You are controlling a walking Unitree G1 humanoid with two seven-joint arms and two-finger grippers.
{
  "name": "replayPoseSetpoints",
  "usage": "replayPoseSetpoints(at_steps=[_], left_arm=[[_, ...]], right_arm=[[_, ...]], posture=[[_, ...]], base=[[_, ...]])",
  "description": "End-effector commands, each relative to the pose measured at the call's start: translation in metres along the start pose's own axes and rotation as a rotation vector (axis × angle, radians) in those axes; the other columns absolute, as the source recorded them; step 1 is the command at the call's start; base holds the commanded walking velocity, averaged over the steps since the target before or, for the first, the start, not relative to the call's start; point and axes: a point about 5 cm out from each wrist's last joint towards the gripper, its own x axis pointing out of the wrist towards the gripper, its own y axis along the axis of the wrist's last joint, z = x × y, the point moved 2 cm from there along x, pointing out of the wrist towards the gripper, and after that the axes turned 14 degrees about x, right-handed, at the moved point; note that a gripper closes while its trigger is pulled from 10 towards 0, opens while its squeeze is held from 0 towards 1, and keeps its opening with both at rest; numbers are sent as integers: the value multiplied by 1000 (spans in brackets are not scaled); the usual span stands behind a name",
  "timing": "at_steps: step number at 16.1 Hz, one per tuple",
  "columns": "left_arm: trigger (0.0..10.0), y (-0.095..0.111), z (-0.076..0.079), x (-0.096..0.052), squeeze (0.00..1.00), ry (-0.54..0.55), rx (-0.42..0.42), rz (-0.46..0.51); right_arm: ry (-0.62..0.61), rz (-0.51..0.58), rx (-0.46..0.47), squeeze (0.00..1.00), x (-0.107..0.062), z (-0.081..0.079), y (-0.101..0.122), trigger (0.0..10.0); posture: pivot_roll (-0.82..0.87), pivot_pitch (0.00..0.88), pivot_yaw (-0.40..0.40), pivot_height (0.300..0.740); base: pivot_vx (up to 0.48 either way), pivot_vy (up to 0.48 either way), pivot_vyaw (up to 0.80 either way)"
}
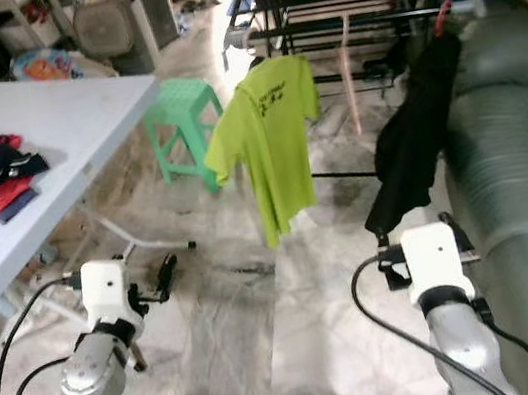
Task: Hang hanger
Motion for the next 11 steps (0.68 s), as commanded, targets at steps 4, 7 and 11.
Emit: replayPoseSetpoints(at_steps=[4, 7, 11], left_arm=[[10000, -1, -6, -3, 0, 55, 12, -5], [10000, -4, -12, -1, 0, 103, -11, -27], [10000, -6, -19, 3, 0, 155, -52, -48]], right_arm=[[97, 62, 56, 0, 8, -19, 15, 10000], [171, 90, 73, 0, 10, -30, 22, 10000], [231, 111, 91, 0, 17, -36, 29, 10000]], posture=[[-48, 0, 46, 740], [-45, 0, 48, 740], [-40, 0, 36, 740]], base=[[0, 0, 800], [0, 0, 796], [0, 0, 797]])
